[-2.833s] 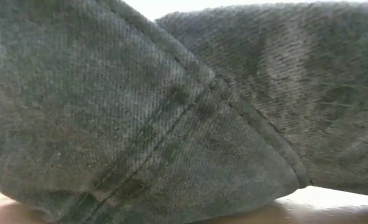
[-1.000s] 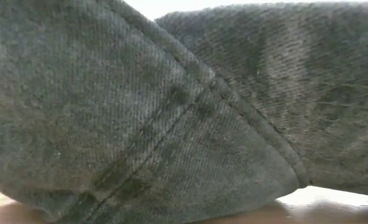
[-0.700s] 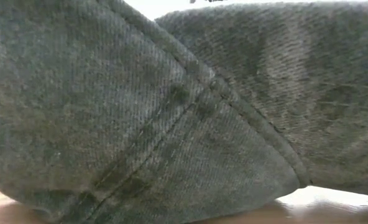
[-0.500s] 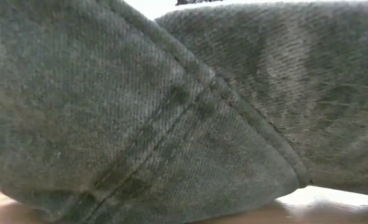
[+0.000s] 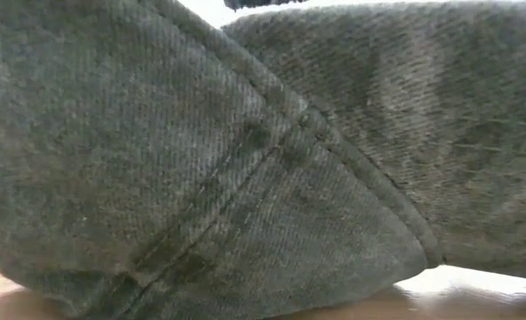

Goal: Pick & Place hat
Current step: Put the top brown cap into the right transparent bin

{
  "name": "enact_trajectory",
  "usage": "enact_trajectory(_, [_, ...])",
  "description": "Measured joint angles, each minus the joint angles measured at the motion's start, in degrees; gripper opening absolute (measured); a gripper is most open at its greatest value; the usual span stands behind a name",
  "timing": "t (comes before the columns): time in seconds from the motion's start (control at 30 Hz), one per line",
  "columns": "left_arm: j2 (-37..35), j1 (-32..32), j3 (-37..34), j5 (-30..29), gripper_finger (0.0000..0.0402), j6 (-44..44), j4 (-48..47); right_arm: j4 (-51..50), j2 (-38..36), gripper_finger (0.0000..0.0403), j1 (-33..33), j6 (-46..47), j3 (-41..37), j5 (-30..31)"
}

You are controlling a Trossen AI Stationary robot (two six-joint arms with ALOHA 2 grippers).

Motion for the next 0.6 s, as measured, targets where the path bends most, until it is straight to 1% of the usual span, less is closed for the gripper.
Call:
enact_trajectory(0.17, [0.0,0.0,0.0,0.0,0.0,0.0,0.0,-10.2,6.5,0.0231,-0.9,1.0,7.2,-0.5])
enact_trajectory(0.33, [0.0,0.0,0.0,0.0,0.0,0.0,-0.1,-13.6,10.5,0.023,-2.4,1.2,11.1,-0.9])
enact_trajectory(0.47, [0.0,0.0,0.0,0.0,0.0,0.0,-0.1,-16.0,12.6,0.023,-3.0,2.3,12.3,-2.3])
enact_trajectory(0.6, [0.0,0.0,0.0,0.0,0.0,0.0,-0.2,-21.1,13.3,0.0231,-3.7,3.3,12.2,-3.0])
